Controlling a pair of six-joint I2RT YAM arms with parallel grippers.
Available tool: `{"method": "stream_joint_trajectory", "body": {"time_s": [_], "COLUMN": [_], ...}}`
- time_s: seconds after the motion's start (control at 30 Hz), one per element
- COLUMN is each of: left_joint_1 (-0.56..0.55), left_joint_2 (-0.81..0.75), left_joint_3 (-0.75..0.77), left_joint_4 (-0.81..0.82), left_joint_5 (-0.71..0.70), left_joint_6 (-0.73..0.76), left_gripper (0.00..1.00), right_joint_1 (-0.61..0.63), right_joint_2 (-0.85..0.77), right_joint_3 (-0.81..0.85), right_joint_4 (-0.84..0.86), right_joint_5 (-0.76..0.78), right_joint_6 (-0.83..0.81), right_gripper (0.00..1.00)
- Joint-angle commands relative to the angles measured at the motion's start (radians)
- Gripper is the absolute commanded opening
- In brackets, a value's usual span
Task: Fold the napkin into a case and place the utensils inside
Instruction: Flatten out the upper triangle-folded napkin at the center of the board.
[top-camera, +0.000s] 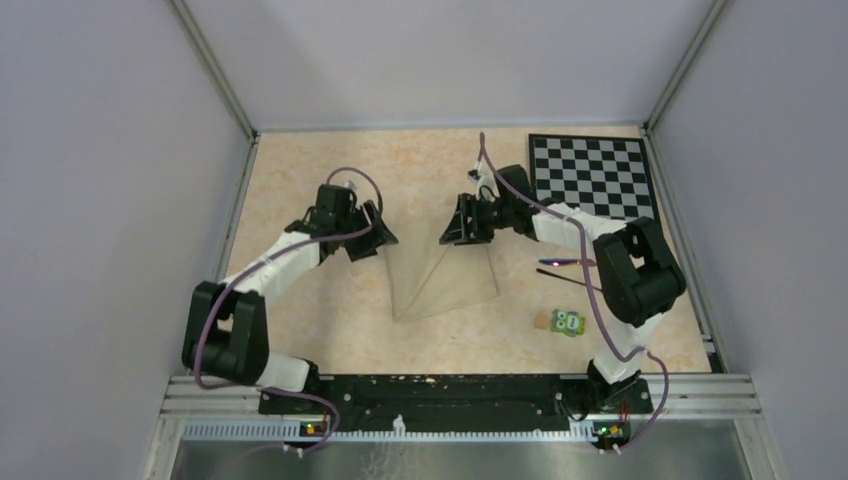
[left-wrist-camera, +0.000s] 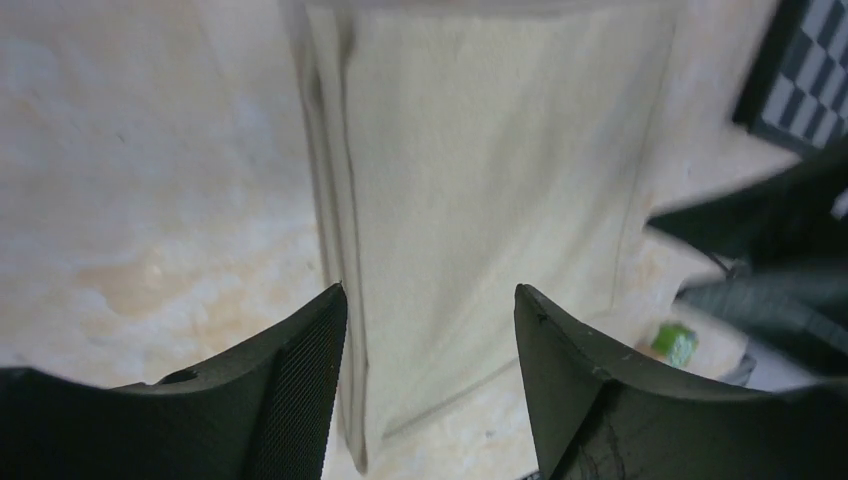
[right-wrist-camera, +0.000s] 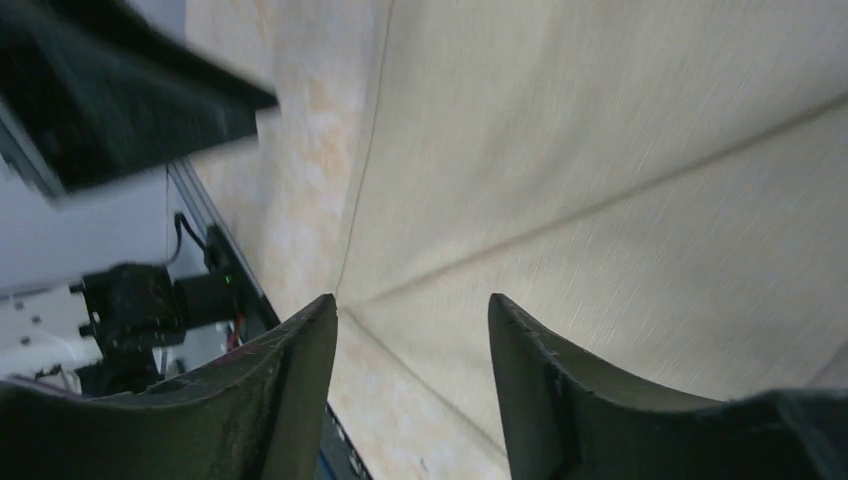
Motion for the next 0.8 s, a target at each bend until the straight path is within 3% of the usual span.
{"method": "stream_joint_trajectory", "body": {"time_s": [0.0, 0.17, 0.4, 0.5, 0.6, 0.77], "left_joint_1": [0.060, 0.068, 0.067, 0.068, 0.070, 0.069], "left_joint_2": [0.163, 0.338, 0.437, 0.448, 0.457, 0.439], "left_joint_3": [0.167, 0.277, 0.290, 0.271, 0.238, 0.193], "left_joint_4": [-0.101, -0.076, 0.018, 0.026, 0.036, 0.064], "left_joint_5": [-0.085, -0.064, -0.086, -0.122, -0.129, -0.069], "left_joint_6": [0.162, 0.189, 0.167, 0.154, 0.151, 0.147], "left_gripper": [0.67, 0.57, 0.46, 0.36, 0.29, 0.26], "right_joint_1": [0.050, 0.054, 0.054, 0.052, 0.052, 0.054], "right_joint_2": [-0.109, -0.191, -0.297, -0.342, -0.425, -0.491], "right_joint_3": [-0.184, -0.345, -0.499, -0.556, -0.632, -0.634], "right_joint_4": [0.057, 0.063, 0.008, -0.022, -0.016, -0.014], "right_joint_5": [0.040, 0.077, 0.240, 0.343, 0.418, 0.337], "right_joint_6": [0.016, -0.017, -0.098, -0.094, -0.066, -0.071], "right_gripper": [0.52, 0.36, 0.32, 0.25, 0.24, 0.30]}}
